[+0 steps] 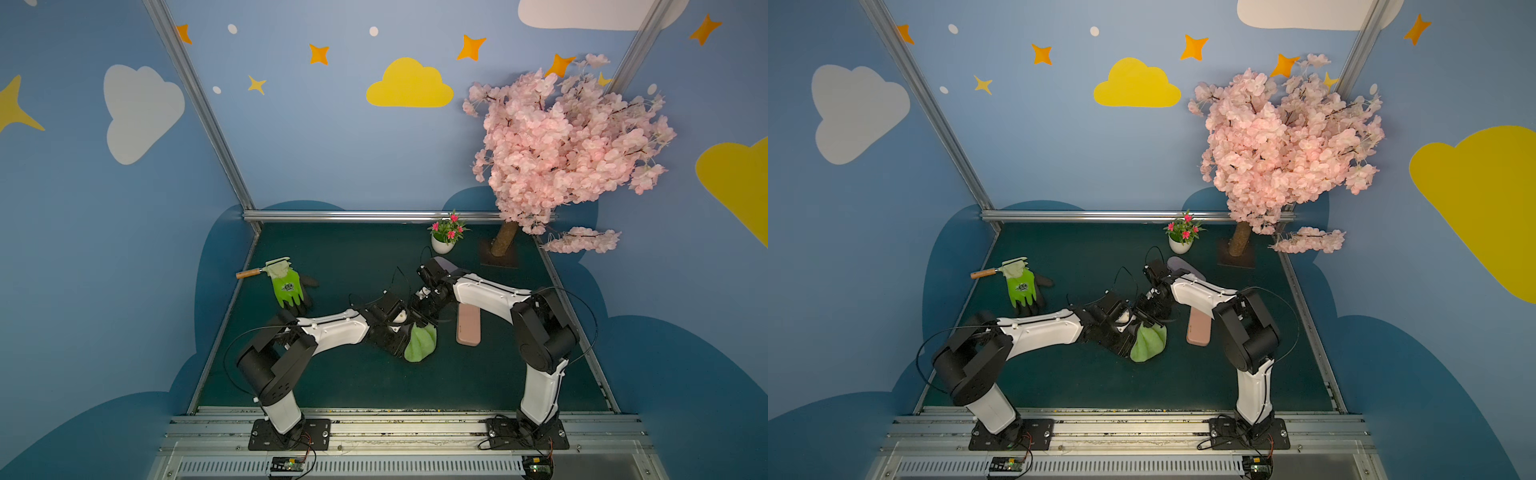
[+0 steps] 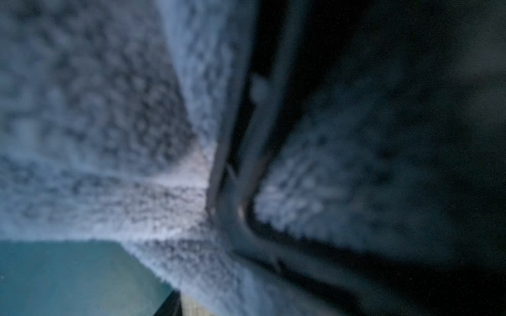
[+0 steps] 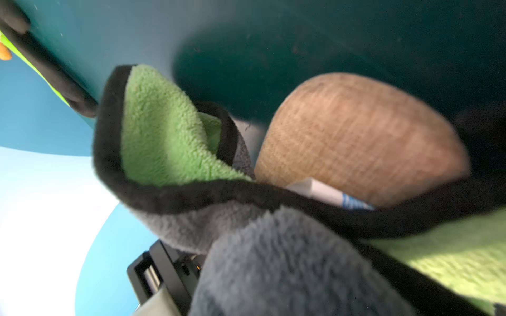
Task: Wipe the eyeglass case
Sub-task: Wipe the dirt from the eyeglass case.
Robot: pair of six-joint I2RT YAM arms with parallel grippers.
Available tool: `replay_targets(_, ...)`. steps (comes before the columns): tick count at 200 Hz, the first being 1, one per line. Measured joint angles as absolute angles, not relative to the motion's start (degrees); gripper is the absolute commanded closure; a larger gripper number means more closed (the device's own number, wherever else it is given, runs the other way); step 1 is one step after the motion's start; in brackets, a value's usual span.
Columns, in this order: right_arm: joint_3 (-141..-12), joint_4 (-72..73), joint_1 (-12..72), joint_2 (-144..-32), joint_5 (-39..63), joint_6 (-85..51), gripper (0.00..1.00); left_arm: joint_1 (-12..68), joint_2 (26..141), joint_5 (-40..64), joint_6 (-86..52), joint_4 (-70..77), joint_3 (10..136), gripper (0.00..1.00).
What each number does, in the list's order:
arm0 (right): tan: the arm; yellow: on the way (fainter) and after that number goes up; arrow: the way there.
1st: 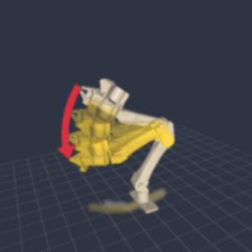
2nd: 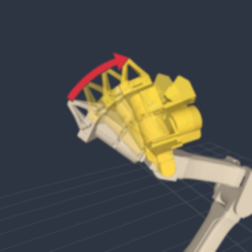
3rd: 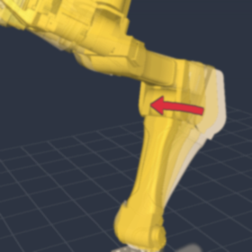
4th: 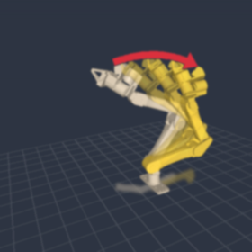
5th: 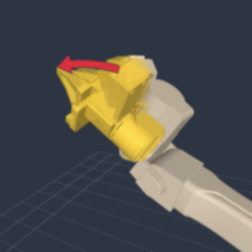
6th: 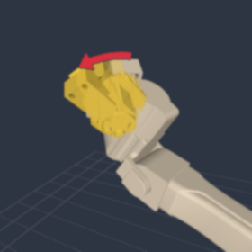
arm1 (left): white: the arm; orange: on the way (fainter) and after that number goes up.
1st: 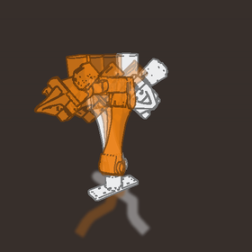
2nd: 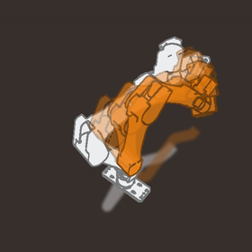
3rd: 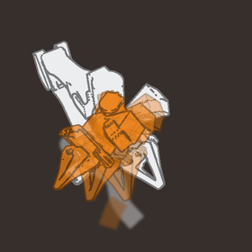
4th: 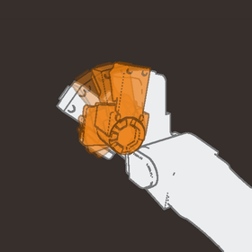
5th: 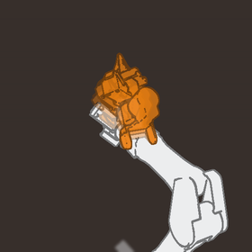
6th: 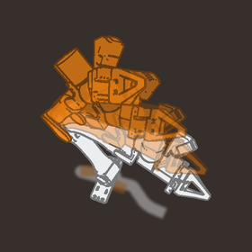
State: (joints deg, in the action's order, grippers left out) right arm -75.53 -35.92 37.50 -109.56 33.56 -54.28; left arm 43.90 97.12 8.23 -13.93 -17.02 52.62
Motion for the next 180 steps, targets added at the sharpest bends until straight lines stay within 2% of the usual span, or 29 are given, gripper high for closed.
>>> replay_targets(24,-76.9,-41.3,34.0,-108.2,32.9,-50.4,1.0,43.5,95.9,8.6,-14.6,-14.6,50.4,0.97)
replay_targets(61,-84.8,-46.0,27.1,-108.8,25.9,-45.3,1.0,43.2,95.5,9.0,-15.2,-13.7,49.8,0.97)
replay_targets(107,-82.3,-45.9,31.4,-112.8,24.4,-44.1,1.0,43.1,95.7,8.8,-16.6,-14.2,50.3,0.97)
replay_targets(136,-78.5,-44.9,33.6,-111.0,23.9,-43.7,1.0,43.1,96.0,8.8,-16.9,-16.7,51.3,0.97)
replay_targets(180,-72.9,-47.4,30.1,-107.6,22.0,-42.7,1.0,43.1,96.0,8.5,-17.9,-16.4,51.1,0.97)
